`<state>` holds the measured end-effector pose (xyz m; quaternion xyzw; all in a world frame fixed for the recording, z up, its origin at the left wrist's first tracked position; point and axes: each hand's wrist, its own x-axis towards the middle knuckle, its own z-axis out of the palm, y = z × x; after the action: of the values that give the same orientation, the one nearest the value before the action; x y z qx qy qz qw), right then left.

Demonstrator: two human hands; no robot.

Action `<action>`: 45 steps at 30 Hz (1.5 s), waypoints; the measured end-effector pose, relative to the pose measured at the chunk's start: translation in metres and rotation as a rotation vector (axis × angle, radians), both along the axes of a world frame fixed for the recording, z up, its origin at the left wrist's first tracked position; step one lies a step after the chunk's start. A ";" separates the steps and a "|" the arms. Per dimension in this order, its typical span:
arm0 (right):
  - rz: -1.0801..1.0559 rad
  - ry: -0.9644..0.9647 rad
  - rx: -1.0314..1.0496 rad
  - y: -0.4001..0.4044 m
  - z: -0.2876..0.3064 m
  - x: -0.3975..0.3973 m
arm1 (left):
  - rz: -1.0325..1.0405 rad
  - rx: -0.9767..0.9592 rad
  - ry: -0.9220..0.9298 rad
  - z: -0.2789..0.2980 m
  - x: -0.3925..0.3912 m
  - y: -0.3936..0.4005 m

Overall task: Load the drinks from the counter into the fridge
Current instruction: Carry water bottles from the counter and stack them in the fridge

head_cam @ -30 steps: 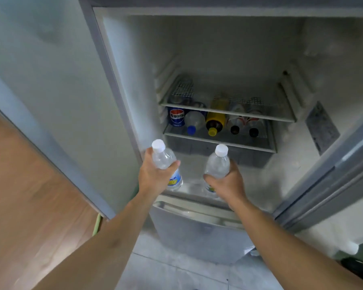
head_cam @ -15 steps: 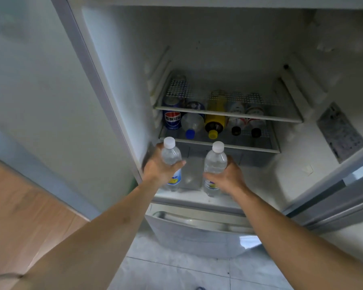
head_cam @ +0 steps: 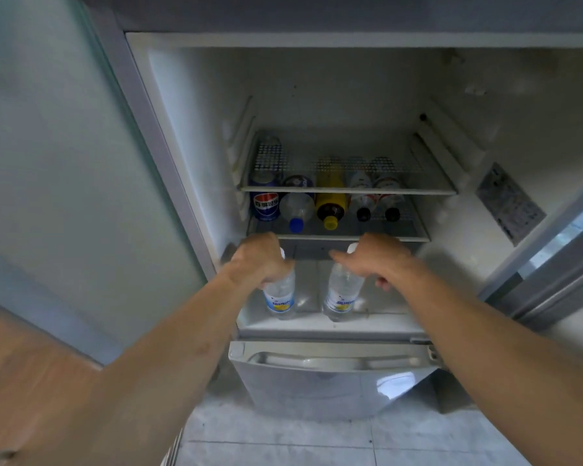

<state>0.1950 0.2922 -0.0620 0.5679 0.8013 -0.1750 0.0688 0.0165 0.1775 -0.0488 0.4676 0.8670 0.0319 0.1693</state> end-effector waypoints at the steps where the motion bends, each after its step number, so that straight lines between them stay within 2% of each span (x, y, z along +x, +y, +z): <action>1: -0.045 0.037 -0.103 0.000 0.002 0.003 | -0.012 -0.036 -0.026 0.002 -0.001 -0.003; 3: -0.114 0.137 -0.264 -0.002 0.002 0.008 | -0.013 -0.101 -0.076 0.009 -0.001 -0.011; 7: -0.236 0.293 -0.272 -0.009 0.003 0.019 | -0.015 -0.130 -0.153 0.012 0.004 -0.023; 12: -0.300 0.460 -0.291 -0.021 0.018 0.034 | 0.176 0.173 -0.453 0.008 -0.004 -0.042; 17: -0.355 0.746 -0.214 -0.028 0.063 0.042 | 0.214 0.495 -0.587 0.039 -0.022 -0.052; 22: -0.434 1.050 -0.153 -0.023 0.101 0.051 | 0.184 0.827 -0.581 0.087 -0.018 -0.074; 26: -0.519 1.260 -0.170 -0.013 0.115 0.055 | 0.173 1.035 -0.544 0.102 -0.006 -0.082; 33: -0.644 1.568 -0.360 -0.025 0.076 0.020 | 0.307 1.142 -0.599 0.062 0.018 -0.050; 38: -0.576 1.588 -0.462 -0.044 0.033 -0.023 | 0.447 1.196 -0.782 0.013 0.031 -0.018; 41: -0.423 1.472 -0.381 -0.044 0.020 -0.041 | 0.500 1.208 -0.892 0.000 0.029 0.003; 45: -0.154 1.299 -0.293 -0.034 0.024 -0.057 | 0.488 1.231 -0.940 0.001 0.027 0.028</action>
<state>0.1377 0.2585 -0.0376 0.3877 0.6050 -0.5926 -0.3640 0.0434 0.2060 -0.0482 0.2123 0.6097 0.7323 0.2165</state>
